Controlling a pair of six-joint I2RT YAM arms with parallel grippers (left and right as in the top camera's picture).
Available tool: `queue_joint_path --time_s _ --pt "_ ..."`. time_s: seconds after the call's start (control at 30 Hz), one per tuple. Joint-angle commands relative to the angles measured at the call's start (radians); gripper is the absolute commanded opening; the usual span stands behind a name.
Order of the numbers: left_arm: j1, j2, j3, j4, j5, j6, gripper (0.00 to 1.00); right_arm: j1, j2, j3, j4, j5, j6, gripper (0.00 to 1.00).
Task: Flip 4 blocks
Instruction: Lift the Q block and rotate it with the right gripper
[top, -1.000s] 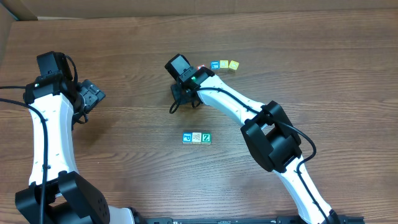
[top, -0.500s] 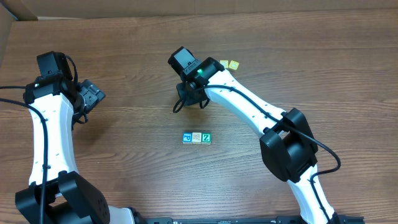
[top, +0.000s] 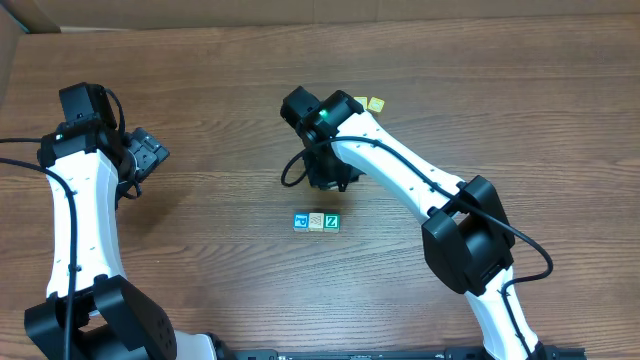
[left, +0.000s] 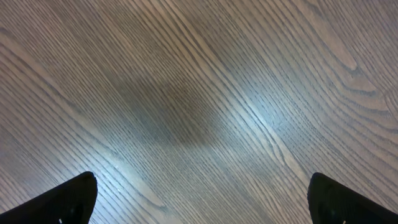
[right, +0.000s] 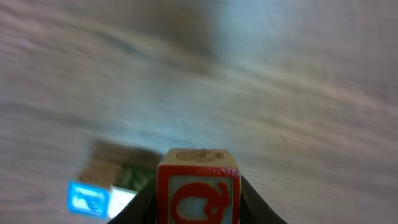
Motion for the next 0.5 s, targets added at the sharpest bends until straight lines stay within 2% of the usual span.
queue_joint_path --time_s 0.0,0.47 --pt "0.003 -0.005 0.010 0.001 -0.006 -0.002 1.00 -0.028 -0.060 0.004 -0.032 0.002 0.014 0.16" --pt "0.003 -0.005 0.010 0.001 -0.006 -0.002 1.00 -0.212 -0.060 -0.007 -0.200 -0.027 0.003 0.15"
